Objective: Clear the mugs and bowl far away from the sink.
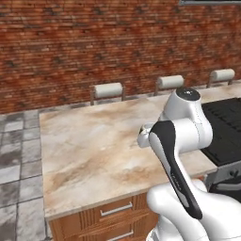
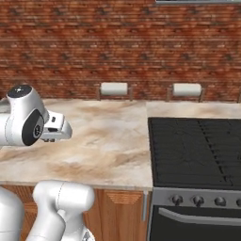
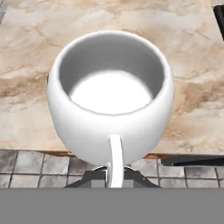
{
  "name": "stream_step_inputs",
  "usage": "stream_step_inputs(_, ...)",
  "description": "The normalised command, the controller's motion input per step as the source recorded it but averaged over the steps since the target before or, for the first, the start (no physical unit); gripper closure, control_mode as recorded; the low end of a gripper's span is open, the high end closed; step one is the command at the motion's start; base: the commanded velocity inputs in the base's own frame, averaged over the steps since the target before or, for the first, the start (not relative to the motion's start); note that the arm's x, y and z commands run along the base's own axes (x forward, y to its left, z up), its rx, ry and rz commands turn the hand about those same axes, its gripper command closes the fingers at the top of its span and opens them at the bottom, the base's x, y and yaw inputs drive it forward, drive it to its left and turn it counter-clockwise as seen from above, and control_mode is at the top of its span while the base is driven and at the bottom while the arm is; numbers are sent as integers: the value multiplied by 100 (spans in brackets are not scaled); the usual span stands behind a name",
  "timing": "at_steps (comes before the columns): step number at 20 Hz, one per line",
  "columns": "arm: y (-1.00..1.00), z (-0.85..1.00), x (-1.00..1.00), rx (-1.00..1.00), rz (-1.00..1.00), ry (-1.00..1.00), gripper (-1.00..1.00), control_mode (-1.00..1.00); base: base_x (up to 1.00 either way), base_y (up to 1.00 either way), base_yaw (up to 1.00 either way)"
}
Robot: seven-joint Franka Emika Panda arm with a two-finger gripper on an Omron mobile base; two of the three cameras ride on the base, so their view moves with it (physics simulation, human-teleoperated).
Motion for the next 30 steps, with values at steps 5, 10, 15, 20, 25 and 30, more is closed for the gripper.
stream_step_inputs(5, 0, 0, 0, 0, 0, 0, 100, 100, 48, 0, 27)
stream_step_inputs(10, 0, -6, 15, 0, 6, 0, 100, -100, 54, 0, 24)
stream_step_inputs(15, 0, -31, 70, 0, 22, 5, 100, -100, 0, 0, 0)
stream_step_inputs(20, -2, -28, 57, 0, 9, 8, 100, -100, 0, 0, 0)
stream_step_inputs(25, 0, -43, 35, -3, 1, 5, 100, -100, 0, 0, 0)
stream_step_inputs(30, 0, -46, 36, -2, 0, 11, 100, -100, 0, 0, 0)
